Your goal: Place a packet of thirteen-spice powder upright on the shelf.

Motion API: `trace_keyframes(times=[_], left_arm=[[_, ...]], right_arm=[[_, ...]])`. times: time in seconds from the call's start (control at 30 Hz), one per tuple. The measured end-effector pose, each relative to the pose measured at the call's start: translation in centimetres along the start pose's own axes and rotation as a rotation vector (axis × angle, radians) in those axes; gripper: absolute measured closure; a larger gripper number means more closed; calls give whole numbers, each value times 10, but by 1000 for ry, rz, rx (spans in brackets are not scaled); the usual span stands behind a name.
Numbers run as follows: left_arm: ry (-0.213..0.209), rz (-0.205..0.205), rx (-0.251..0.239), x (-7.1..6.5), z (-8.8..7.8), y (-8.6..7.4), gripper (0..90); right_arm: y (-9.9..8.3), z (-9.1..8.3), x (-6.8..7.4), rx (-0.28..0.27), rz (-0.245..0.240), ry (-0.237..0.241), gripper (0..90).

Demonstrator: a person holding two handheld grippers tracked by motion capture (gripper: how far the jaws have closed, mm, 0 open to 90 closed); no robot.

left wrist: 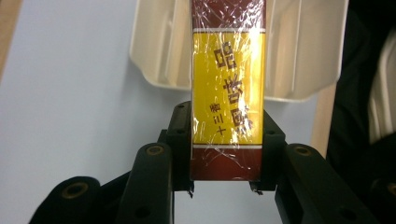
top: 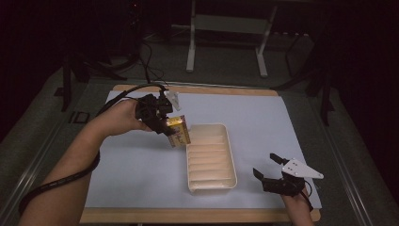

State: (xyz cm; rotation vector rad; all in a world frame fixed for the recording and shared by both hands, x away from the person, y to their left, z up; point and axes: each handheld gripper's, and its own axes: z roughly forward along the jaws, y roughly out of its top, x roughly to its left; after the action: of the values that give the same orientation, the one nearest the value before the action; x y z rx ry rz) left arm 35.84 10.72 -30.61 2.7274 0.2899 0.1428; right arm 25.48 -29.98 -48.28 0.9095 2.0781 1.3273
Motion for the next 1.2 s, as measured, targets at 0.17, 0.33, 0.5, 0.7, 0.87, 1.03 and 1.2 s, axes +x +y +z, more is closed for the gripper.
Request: trace_keyframes(times=[0.17,0.33,0.5,0.7,0.87,1.03,1.2], left_arm=[[1,21,-25,-3,3,7,676],[1,35,-47,-4,9,14,676],[-3,51,-88,-5,13,21,676],[15,60,-129,-6,18,26,676],[16,55,-149,-2,24,26,676],[16,48,-179,1,34,26,676],[11,43,-220,3,45,25,676]], right_arm=[[0,0,0,1,0,0,147],[0,0,0,2,-4,4,147],[0,0,0,4,-2,3,147],[0,0,0,1,-1,4,147],[0,-1,-1,1,1,5,147],[0,0,0,3,1,6,147],[0,-1,0,1,1,5,147]])
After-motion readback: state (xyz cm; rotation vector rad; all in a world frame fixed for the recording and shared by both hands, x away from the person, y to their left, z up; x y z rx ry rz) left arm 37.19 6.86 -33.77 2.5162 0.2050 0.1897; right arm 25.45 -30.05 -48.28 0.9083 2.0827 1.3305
